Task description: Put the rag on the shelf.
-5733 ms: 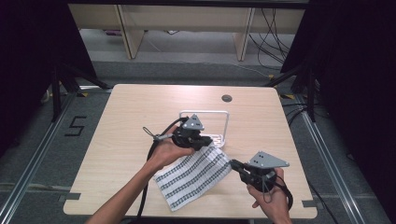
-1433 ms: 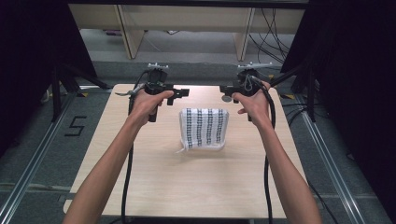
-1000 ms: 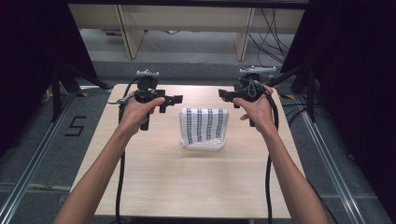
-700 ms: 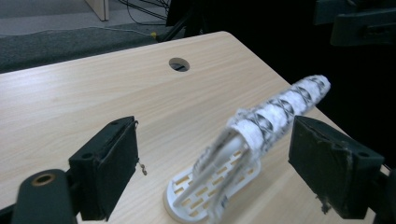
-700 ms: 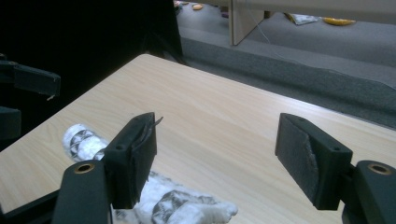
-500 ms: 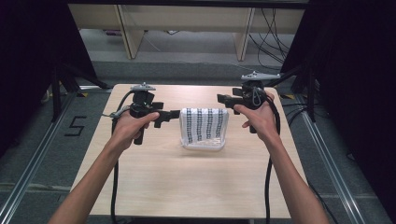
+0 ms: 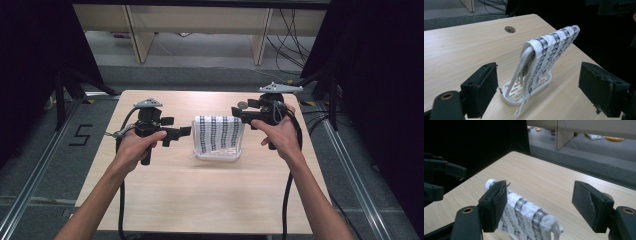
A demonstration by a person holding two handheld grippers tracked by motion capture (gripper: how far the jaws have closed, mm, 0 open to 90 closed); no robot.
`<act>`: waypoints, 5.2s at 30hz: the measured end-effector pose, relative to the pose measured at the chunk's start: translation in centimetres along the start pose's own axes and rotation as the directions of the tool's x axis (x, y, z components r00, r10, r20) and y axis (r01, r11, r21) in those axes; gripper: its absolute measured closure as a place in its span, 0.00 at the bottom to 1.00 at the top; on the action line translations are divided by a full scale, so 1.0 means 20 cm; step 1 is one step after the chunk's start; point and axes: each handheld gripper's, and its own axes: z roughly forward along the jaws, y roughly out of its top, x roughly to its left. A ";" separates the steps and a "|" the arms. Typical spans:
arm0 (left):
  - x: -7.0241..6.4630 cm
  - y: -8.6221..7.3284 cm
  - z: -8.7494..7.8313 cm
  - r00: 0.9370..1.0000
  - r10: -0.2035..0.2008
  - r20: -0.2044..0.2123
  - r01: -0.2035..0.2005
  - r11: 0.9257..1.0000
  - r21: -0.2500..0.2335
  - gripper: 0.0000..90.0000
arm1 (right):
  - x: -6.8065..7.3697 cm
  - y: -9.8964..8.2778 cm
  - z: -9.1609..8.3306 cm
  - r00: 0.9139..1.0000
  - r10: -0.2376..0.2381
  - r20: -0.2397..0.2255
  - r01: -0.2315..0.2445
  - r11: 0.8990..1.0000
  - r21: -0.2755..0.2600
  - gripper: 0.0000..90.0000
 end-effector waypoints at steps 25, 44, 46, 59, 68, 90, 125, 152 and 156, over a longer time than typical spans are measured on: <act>-0.11 -0.22 -0.13 0.998 0.057 -0.009 -0.057 0.998 -0.025 0.17 | 0.10 -0.17 -0.07 0.999 -0.022 -0.032 0.022 1.000 0.002 0.23; -0.12 -0.35 -0.18 0.998 0.064 -0.029 -0.064 0.998 -0.023 0.17 | 0.12 -0.26 -0.12 0.999 -0.009 -0.041 0.009 1.000 -0.005 0.23; -0.12 -0.36 -0.18 0.998 0.061 -0.031 -0.062 0.998 -0.024 0.17 | 0.12 -0.27 -0.12 0.999 -0.006 -0.033 0.006 1.000 0.006 0.23; -0.12 -0.44 -0.16 0.997 0.066 -0.029 -0.066 0.998 -0.010 0.17 | 0.14 -0.34 -0.14 0.999 -0.008 -0.044 0.009 1.000 0.007 0.21; -0.12 -0.50 -0.15 0.998 0.068 -0.014 -0.068 0.998 -0.003 0.17 | 0.15 -0.39 -0.17 0.999 -0.030 -0.041 0.030 1.000 -0.008 0.18; -0.07 -0.63 -0.13 0.998 0.057 -0.032 -0.057 0.998 0.001 0.17 | 0.20 -0.51 -0.19 0.997 -0.029 -0.070 0.030 0.999 0.017 0.18; -0.12 -0.81 -0.14 0.996 0.087 -0.033 -0.086 0.996 0.031 0.17 | 0.21 -0.71 -0.23 0.996 -0.059 -0.070 0.060 0.998 0.023 0.18; -0.19 -1.03 -0.14 0.991 0.132 -0.015 -0.131 0.988 0.083 0.17 | 0.27 -0.96 -0.22 0.995 -0.020 -0.101 0.032 0.992 0.120 0.18; -0.20 -1.05 -0.14 0.992 0.129 -0.014 -0.127 0.987 0.098 0.17 | 0.28 -1.00 -0.23 0.996 -0.028 -0.088 0.040 0.988 0.147 0.18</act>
